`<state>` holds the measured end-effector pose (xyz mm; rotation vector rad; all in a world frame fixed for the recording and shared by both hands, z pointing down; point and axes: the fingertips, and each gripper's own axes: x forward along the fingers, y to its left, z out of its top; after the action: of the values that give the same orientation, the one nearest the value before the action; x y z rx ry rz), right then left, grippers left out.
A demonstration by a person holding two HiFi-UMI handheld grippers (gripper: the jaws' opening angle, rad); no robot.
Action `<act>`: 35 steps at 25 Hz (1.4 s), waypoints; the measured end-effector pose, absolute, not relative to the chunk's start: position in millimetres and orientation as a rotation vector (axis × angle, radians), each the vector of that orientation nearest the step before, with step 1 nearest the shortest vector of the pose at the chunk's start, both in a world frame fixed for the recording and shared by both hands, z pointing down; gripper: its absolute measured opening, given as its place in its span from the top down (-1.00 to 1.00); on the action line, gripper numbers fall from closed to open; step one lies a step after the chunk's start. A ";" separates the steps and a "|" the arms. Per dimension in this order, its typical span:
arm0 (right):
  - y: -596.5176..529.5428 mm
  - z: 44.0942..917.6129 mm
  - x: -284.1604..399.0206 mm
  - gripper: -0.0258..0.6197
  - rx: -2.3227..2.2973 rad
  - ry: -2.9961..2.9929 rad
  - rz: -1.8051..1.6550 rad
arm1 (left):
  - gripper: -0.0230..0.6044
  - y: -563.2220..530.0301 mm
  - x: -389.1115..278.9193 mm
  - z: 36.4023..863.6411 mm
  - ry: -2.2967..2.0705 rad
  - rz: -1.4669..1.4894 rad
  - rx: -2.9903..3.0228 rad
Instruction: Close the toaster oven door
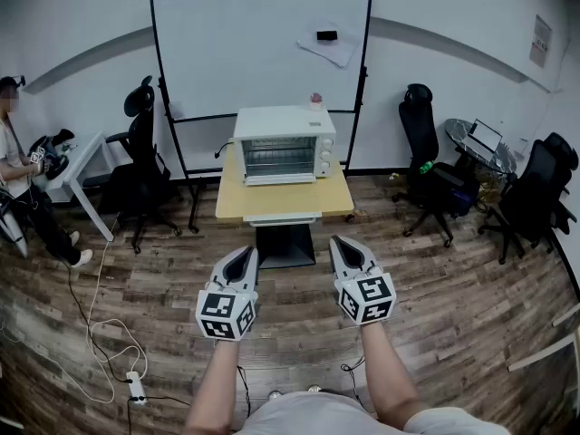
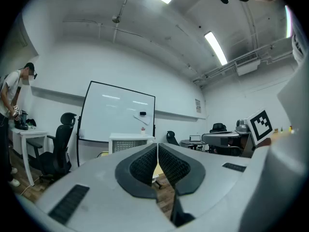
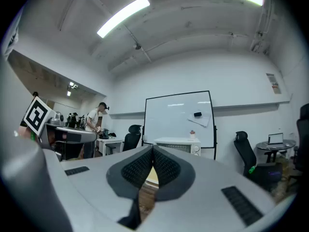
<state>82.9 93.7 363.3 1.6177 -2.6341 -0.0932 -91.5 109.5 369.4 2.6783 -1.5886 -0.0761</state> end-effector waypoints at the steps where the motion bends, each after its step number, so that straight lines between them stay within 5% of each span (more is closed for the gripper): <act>1: 92.6 363.7 82.8 0.92 1.620 -2.637 -0.088 | 0.87 108.4 -91.7 369.6 -1.588 -0.075 2.678; 23: 93.7 363.6 83.3 0.92 1.626 -2.633 -0.099 | 0.87 108.5 -87.9 372.7 -1.583 -0.056 2.683; 29: 94.8 368.0 81.2 0.40 1.595 -2.646 -0.092 | 0.85 111.5 -81.8 373.8 -1.547 -0.069 2.702; 32: 95.3 370.8 80.6 0.22 1.591 -2.642 -0.098 | 0.37 111.7 -79.8 377.4 -1.525 -0.076 2.695; 35: 94.1 372.3 80.6 0.12 1.584 -2.648 -0.094 | 0.17 110.5 -77.7 380.1 -1.517 -0.076 2.689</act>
<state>80.6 94.1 372.3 1.5837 -2.6479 -0.0942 -77.7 110.5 380.1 2.6888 -1.5168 -0.0762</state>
